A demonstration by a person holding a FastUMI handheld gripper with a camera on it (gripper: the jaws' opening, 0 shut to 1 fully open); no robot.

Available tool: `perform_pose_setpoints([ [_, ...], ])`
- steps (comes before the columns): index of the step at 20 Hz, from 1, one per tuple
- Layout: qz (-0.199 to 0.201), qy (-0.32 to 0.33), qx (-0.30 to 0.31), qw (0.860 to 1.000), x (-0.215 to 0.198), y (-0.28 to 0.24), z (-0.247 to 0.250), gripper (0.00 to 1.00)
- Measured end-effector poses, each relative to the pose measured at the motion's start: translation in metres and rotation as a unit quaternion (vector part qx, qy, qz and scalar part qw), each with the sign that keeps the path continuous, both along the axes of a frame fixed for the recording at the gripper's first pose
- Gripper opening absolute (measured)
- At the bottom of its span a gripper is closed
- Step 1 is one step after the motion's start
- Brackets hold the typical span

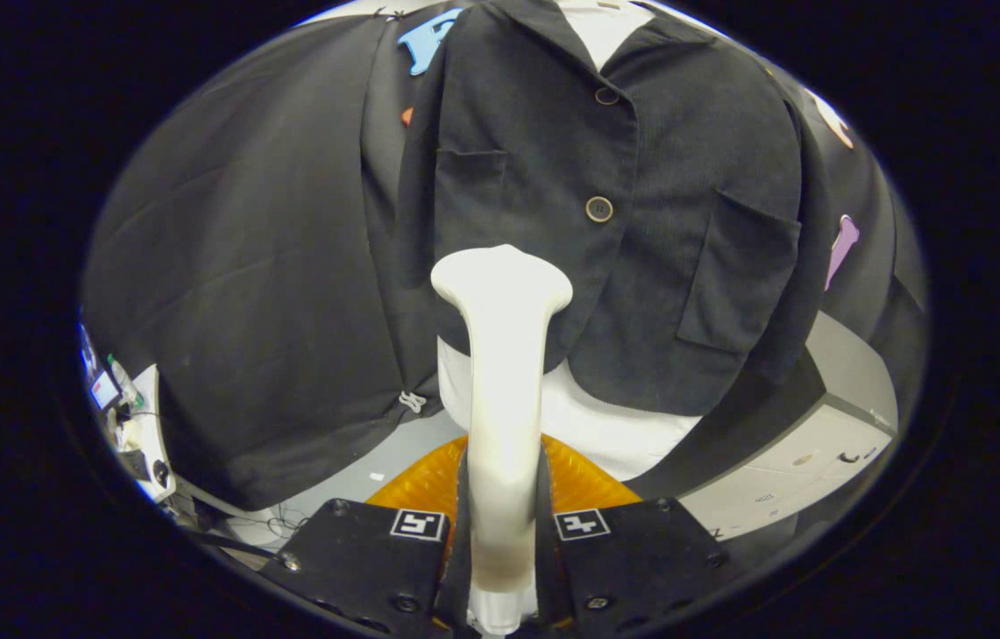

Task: Iron the clothes twice with a garment steamer, once on the left side and once on the right side.

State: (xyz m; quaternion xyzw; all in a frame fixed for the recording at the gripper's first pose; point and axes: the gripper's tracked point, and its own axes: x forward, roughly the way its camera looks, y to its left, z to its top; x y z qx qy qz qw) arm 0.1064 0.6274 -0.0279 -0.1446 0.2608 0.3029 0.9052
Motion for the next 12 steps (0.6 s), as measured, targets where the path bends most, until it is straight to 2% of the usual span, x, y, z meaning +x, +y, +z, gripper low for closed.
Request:
perform_pose_setpoints([
  [12,-0.020,0.002,0.001,1.000,0.0055,-0.0057,-0.0024,0.32],
])
